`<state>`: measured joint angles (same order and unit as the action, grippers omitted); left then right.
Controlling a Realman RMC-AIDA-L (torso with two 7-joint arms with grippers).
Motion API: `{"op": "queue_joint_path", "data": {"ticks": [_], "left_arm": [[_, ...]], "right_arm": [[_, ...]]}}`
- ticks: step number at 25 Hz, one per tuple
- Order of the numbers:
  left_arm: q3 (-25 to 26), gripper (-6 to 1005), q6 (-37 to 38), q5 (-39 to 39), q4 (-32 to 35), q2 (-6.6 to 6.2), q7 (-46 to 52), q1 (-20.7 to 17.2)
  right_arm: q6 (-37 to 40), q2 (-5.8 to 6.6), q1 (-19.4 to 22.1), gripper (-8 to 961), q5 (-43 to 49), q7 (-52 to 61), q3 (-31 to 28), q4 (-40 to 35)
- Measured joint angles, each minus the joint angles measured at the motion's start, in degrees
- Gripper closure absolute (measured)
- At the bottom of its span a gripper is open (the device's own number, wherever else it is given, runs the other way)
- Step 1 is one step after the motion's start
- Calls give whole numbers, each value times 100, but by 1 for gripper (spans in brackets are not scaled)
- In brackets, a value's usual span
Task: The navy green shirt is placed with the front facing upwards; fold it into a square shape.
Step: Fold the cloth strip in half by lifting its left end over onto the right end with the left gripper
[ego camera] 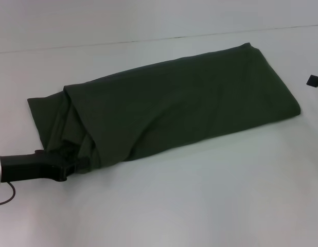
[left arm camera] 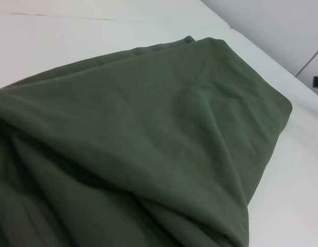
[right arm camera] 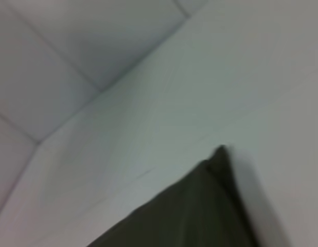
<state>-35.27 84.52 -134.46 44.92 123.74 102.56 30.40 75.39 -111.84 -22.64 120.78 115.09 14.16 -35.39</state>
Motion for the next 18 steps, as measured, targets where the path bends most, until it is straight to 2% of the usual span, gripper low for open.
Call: {"op": "queue_joint_path", "data": {"ticks": [5,9,18], "left_arm": [[-28,984,16,-1,0,0,3,41],[-36,982,37,-1,0,-13,52,90],[-42,976,139,-28,-1,-39,133,176]], "right_arm": [[-471,16,-158,102,72,663,0,-6],[-540,87,-286,102,124,941,87,-8],[-346,265,-434,103,553,1337,1026,-48]]}}
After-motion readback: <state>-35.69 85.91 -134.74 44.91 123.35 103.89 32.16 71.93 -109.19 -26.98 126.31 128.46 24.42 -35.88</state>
